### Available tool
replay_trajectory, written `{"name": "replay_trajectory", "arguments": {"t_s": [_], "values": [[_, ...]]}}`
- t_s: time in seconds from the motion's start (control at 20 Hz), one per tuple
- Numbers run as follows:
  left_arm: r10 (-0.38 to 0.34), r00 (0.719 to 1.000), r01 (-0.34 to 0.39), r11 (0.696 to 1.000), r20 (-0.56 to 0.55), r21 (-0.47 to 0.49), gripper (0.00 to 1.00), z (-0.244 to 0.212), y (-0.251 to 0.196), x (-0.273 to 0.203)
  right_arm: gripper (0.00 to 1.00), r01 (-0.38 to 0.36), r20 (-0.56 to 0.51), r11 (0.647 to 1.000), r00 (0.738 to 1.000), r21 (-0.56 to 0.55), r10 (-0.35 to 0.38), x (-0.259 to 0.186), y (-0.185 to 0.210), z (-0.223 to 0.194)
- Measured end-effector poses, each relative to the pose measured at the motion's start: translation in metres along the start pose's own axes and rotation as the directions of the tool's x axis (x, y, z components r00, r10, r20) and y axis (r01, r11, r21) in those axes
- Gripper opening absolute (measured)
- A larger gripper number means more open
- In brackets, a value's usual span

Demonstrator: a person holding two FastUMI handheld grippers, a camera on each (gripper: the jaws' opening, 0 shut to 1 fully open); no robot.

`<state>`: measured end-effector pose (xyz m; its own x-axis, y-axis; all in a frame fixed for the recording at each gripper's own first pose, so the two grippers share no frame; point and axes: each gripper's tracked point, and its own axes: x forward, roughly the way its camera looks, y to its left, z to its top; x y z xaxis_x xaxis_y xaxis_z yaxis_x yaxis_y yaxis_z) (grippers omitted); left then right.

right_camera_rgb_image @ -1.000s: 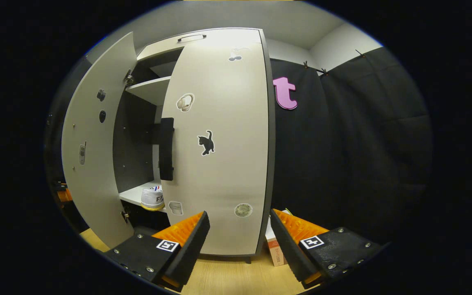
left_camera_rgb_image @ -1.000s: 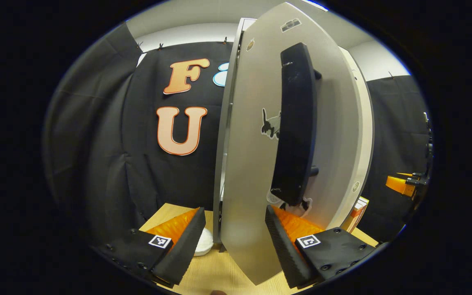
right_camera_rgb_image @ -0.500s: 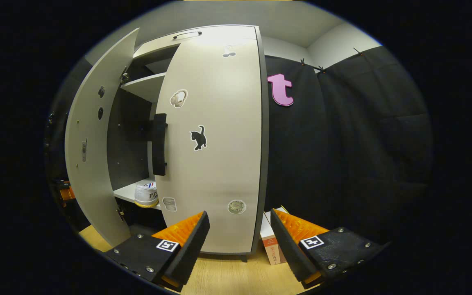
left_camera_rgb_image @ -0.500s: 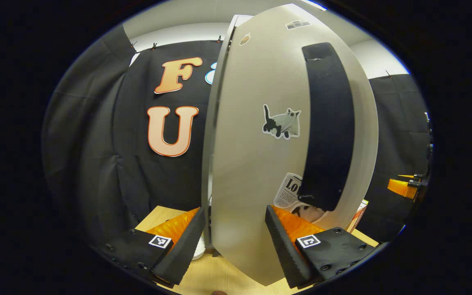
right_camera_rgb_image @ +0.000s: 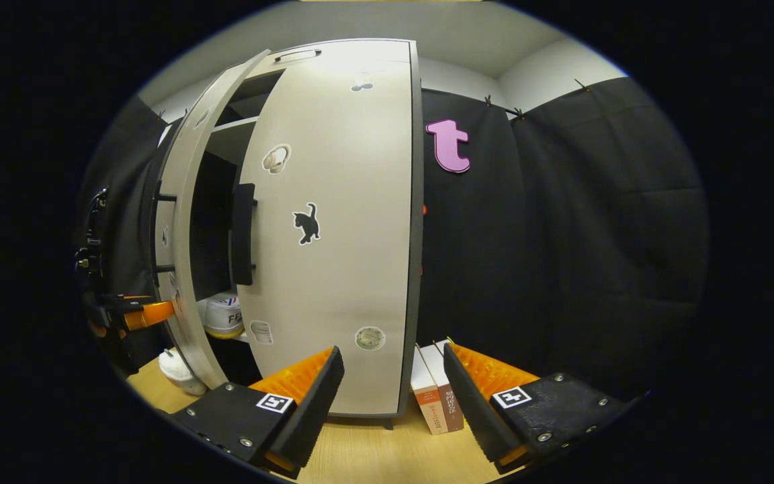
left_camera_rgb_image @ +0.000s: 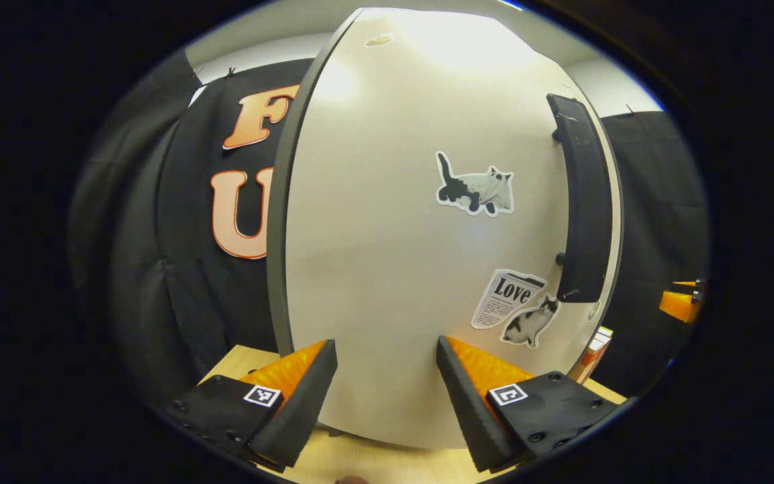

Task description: Grab one shoe with the right hand and put it into the shoe cabinet, grab the other shoe with the left hand and put it into the shoe cabinet; then close the right door with the right hand and the left door with the left hand.

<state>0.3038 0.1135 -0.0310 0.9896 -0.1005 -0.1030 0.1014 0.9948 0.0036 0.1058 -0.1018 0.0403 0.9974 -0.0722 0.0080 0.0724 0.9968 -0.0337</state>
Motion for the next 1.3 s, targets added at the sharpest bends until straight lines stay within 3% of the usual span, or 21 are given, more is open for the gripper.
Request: {"name": "replay_trajectory", "arguments": {"t_s": [0.2,0.55,0.8,1.3], "values": [[0.02,1.0,-0.021,1.0,-0.008,-0.018,0.96,-0.002,0.0,0.008,0.92,-0.003,-0.01,1.0,1.0,0.011,0.003,0.0,0.0,-0.004],[0.057,0.998,-0.057,0.998,-0.007,0.038,0.99,-0.006,-0.005,0.022,0.92,-0.025,-0.008,1.0,1.0,0.01,0.025,-0.002,0.005,-0.002],[0.062,0.998,-0.061,0.998,-0.033,0.006,0.97,0.002,-0.007,0.016,0.92,-0.044,-0.005,0.999,0.999,0.003,0.044,-0.005,0.01,0.007],[0.04,0.999,-0.042,0.997,0.03,0.065,0.99,0.068,-0.006,-0.083,0.92,-0.056,0.04,0.998,0.998,-0.002,0.056,-0.044,0.007,0.053]]}}
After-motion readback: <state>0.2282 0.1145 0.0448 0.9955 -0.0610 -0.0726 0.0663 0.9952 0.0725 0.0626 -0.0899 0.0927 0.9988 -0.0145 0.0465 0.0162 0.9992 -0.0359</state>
